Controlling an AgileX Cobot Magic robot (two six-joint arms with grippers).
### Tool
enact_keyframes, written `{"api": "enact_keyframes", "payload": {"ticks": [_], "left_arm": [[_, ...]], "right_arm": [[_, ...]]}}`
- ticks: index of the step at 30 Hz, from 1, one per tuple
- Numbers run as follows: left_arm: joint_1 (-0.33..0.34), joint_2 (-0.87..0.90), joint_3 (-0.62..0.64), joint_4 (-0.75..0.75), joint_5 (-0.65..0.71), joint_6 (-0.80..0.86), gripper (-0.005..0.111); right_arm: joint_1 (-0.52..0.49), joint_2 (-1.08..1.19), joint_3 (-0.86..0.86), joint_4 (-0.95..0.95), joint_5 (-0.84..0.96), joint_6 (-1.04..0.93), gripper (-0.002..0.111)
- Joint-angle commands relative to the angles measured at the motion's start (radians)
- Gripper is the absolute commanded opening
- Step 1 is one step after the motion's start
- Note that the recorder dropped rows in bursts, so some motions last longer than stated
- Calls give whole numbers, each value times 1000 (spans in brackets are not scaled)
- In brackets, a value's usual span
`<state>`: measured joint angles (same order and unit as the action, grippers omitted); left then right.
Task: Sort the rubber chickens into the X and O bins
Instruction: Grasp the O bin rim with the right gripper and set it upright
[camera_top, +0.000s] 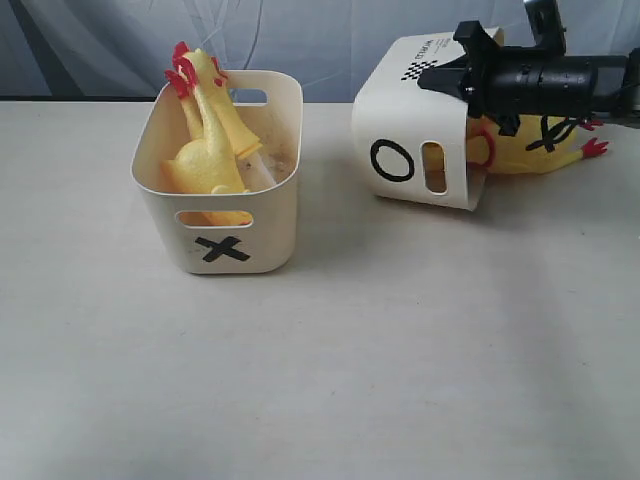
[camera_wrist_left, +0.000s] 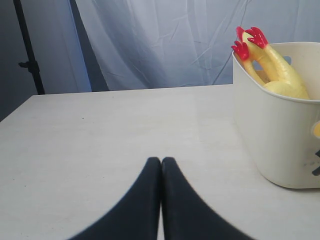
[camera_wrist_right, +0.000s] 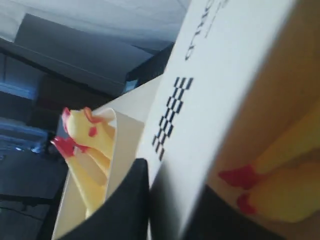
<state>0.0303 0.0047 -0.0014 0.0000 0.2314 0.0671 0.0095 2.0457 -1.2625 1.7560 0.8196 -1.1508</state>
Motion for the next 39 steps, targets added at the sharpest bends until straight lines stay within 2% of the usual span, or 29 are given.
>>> {"api": "enact_keyframes", "payload": {"ticks": [1, 2, 6, 11, 12, 16, 19, 22, 26, 28, 30, 32, 34, 36, 39], "left_arm": [[-5, -5, 1, -6, 0, -3, 0], [-5, -5, 1, -6, 0, -3, 0], [-5, -5, 1, -6, 0, -3, 0], [-5, -5, 1, -6, 0, -3, 0], [-5, -5, 1, -6, 0, -3, 0], [-5, -5, 1, -6, 0, -3, 0], [-5, -5, 1, -6, 0, -3, 0], [-5, -5, 1, -6, 0, -3, 0], [-5, -5, 1, -6, 0, -3, 0], [-5, -5, 1, -6, 0, -3, 0], [-5, -5, 1, -6, 0, -3, 0], [-5, -5, 1, -6, 0, -3, 0], [-5, -5, 1, -6, 0, -3, 0], [-5, -5, 1, -6, 0, -3, 0], [-5, -5, 1, -6, 0, -3, 0]], "right_arm": [[1, -10, -31, -351, -136, 227, -1], [4, -15, -53, -559, -148, 363, -1], [36, -48, -89, -997, -139, 649, -1], [149, -94, -89, -1403, -92, 913, -1], [185, -94, -89, -1447, -64, 938, -1], [315, -94, -89, -1417, -39, 988, -1], [396, -94, -103, -1453, -50, 1151, -1], [435, -94, -138, -1504, -39, 1261, -1], [449, -94, -175, -1498, -43, 1281, 1], [451, -94, -202, -1493, -10, 1279, 13], [451, -94, -227, -1493, 21, 1277, 32], [451, -94, -253, -1481, 51, 1277, 60], [451, -94, -269, -1457, 79, 1276, 80], [451, -94, -292, -1457, 124, 1262, 82], [451, -106, -331, -1517, 238, 1174, 73]]}}
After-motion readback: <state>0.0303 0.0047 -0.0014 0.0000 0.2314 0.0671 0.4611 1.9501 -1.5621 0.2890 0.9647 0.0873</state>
